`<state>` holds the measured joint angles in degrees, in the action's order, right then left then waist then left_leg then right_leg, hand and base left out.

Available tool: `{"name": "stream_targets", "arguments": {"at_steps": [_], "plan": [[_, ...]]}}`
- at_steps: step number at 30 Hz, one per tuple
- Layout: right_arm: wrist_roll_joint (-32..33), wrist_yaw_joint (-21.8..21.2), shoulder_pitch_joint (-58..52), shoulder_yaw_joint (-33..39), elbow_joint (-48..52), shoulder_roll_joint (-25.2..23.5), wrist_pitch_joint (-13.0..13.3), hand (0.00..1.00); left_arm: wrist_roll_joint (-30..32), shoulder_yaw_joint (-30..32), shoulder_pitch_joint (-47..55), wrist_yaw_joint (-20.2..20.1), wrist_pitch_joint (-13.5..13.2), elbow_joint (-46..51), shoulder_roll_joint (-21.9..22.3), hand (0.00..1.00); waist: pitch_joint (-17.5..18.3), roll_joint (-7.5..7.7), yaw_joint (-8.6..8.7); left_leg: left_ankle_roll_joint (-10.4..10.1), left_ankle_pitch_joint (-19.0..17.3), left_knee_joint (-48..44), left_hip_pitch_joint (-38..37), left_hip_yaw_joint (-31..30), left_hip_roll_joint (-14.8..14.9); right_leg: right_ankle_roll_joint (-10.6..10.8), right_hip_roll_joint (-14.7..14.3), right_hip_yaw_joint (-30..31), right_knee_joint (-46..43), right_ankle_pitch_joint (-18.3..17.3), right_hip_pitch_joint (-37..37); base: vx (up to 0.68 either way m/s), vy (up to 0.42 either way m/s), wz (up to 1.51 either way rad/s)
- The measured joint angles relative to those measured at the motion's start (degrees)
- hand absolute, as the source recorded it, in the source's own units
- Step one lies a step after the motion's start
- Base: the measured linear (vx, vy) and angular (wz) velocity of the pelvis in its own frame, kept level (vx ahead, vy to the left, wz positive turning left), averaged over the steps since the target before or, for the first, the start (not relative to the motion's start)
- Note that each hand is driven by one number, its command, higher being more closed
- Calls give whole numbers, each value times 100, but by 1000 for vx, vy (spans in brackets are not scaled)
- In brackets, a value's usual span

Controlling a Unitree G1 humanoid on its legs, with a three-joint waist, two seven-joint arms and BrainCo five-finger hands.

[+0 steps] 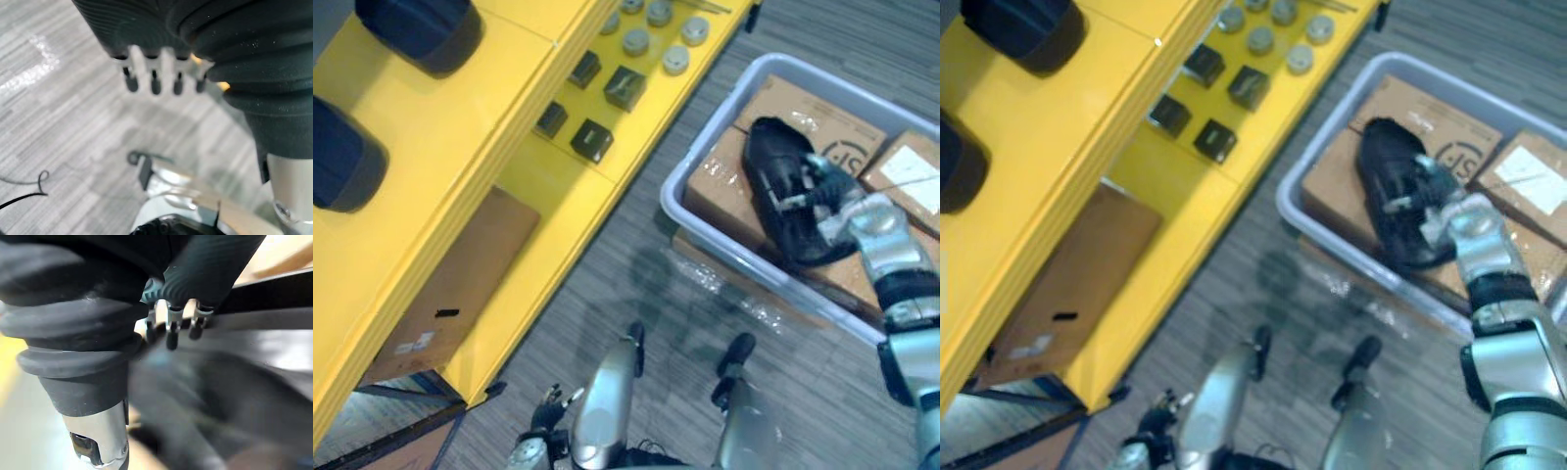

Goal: Walk over and take plastic housings, then place them on the shelf

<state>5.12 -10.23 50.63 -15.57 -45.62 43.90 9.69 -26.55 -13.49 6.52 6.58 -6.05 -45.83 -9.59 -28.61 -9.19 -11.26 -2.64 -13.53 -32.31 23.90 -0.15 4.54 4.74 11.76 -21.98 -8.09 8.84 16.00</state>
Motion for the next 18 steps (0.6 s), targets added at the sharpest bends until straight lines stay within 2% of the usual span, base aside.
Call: {"name": "stream_targets", "arguments": {"at_steps": [4,9,12,14,15,16,18], "plan": [[830,-28,1,29,453,-1,836,0,3,100,1,-4,0,18,-20,0,-49,76,29,-2,-1,2,-7,8,4,16,-1,4,-7,11,-2,-2,40,0],[1555,-130,-113,513,868,-52,1037,0,6,161,2,-5,-13,18,-21,0,-96,149,65,-1,-3,-5,-6,10,-1,18,4,10,-14,13,-3,-10,52,0],[1590,312,-288,979,1180,-130,1036,0,6,201,2,-2,-16,20,-18,0,-114,177,116,3,-18,-20,-6,26,0,20,3,28,-15,14,0,-13,49,-3],[1013,1226,-436,1421,1240,-216,693,0,4,218,2,5,-15,35,-8,0,-121,189,132,7,-52,-56,-3,55,11,32,-7,67,-11,21,8,-15,57,-9],[701,1664,-575,1650,1235,-257,374,0,5,216,15,22,-23,38,-7,0,-121,190,133,6,-97,-113,6,69,30,35,-29,98,-9,22,9,-14,61,-12],[585,1888,-654,1730,1227,-282,223,0,6,212,25,57,-35,34,-4,0,-123,192,133,11,-126,-146,10,81,47,37,-48,131,-6,23,10,-11,76,-19],[415,2466,-929,1916,1198,-432,-321,0,6,209,38,210,-183,-21,14,0,-140,220,179,34,-203,-223,15,150,89,48,-75,192,7,30,26,2,68,-19]]}}
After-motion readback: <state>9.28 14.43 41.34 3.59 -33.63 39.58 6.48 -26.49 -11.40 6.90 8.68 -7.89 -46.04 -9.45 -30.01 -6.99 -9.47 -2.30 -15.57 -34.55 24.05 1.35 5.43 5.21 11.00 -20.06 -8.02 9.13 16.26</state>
